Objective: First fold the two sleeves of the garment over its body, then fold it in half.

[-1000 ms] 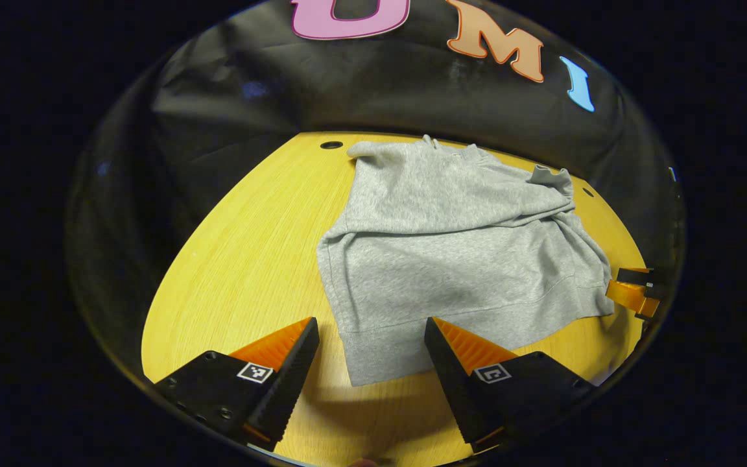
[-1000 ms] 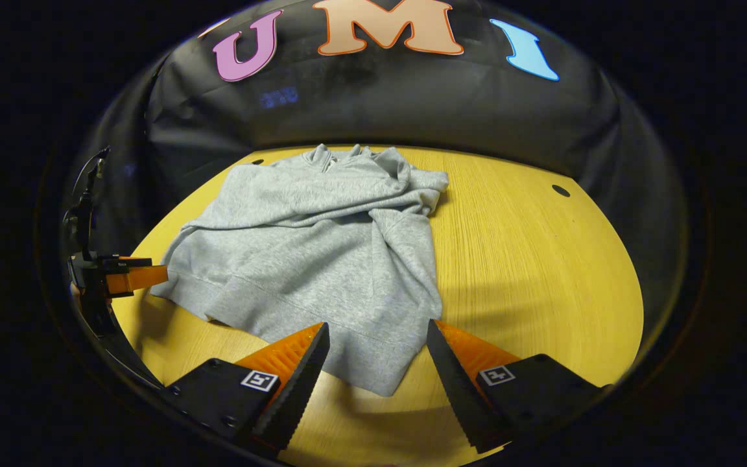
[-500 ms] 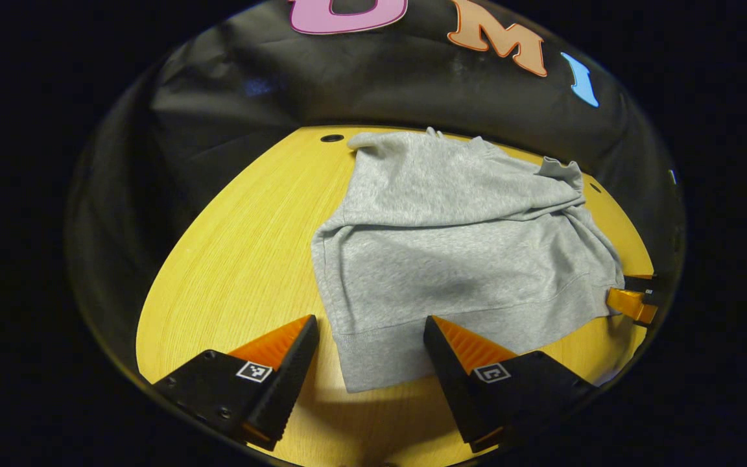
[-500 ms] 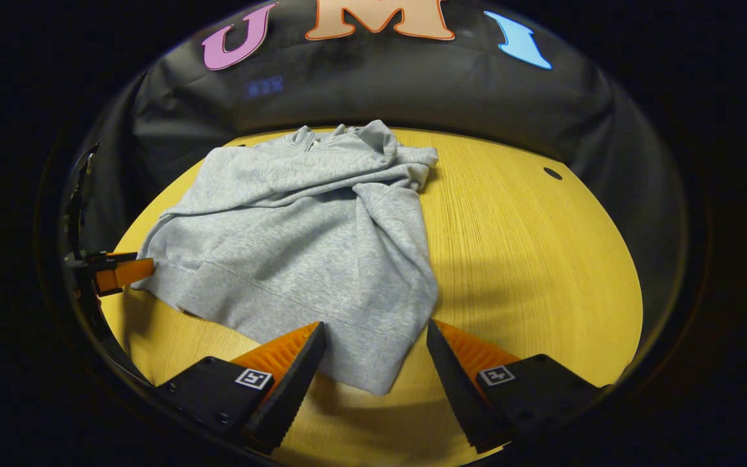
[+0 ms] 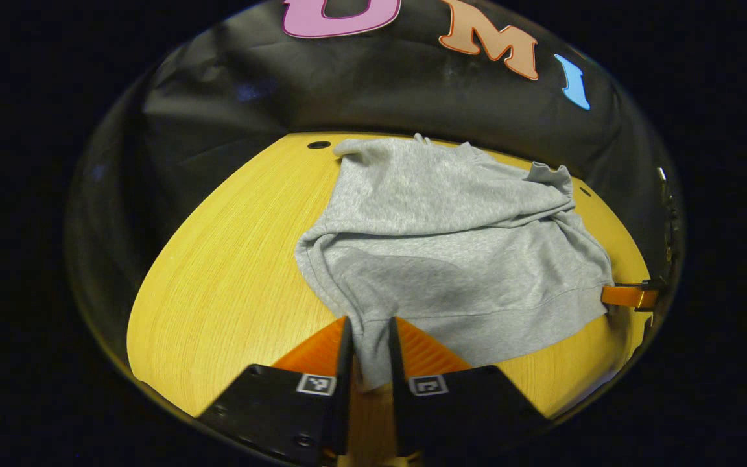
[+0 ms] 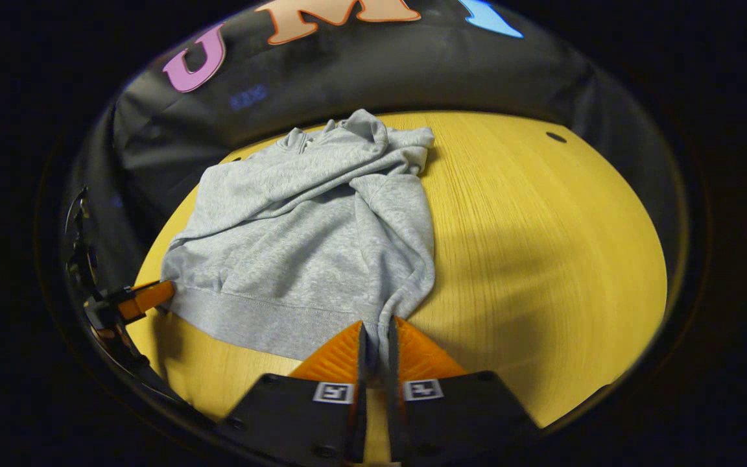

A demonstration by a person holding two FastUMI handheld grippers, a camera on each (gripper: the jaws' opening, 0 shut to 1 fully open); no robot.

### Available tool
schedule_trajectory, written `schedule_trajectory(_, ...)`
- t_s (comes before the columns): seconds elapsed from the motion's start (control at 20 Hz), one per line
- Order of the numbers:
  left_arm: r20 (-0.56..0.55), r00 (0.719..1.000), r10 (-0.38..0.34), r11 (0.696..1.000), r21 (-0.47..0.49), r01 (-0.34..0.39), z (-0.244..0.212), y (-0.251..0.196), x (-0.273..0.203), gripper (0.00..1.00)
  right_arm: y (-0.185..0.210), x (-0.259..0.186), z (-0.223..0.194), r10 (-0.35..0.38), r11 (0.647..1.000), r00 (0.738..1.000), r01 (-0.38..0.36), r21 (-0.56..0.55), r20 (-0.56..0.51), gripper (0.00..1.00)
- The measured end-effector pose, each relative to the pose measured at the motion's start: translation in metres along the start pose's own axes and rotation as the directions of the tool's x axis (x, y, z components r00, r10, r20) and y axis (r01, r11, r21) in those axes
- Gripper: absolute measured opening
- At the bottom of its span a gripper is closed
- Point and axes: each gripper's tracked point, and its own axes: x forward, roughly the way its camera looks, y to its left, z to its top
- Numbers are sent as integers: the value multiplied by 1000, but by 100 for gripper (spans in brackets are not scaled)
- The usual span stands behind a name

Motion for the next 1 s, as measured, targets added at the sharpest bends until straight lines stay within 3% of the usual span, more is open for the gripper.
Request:
schedule_trajectory(0.1,1,1000,23,1000,11,-23,3,-2,3,4,-3,1,2,13,997,998,-8,81,-65,11)
schedule_trajectory(0.15,-13,999,31,999,31,-31,3,-2,3,1,-1,1,3,15,995,997,-8,98,-76,10)
schedule_trajectory(0.75,-144,989,-26,1000,2,26,-8,-4,-11,0,-5,-23,8,28,994,997,-36,-103,-72,10)
schedule_trajectory(1.0,-187,980,-63,998,6,66,-1,-8,-19,0,-8,-31,22,43,991,994,-54,-122,-96,10)
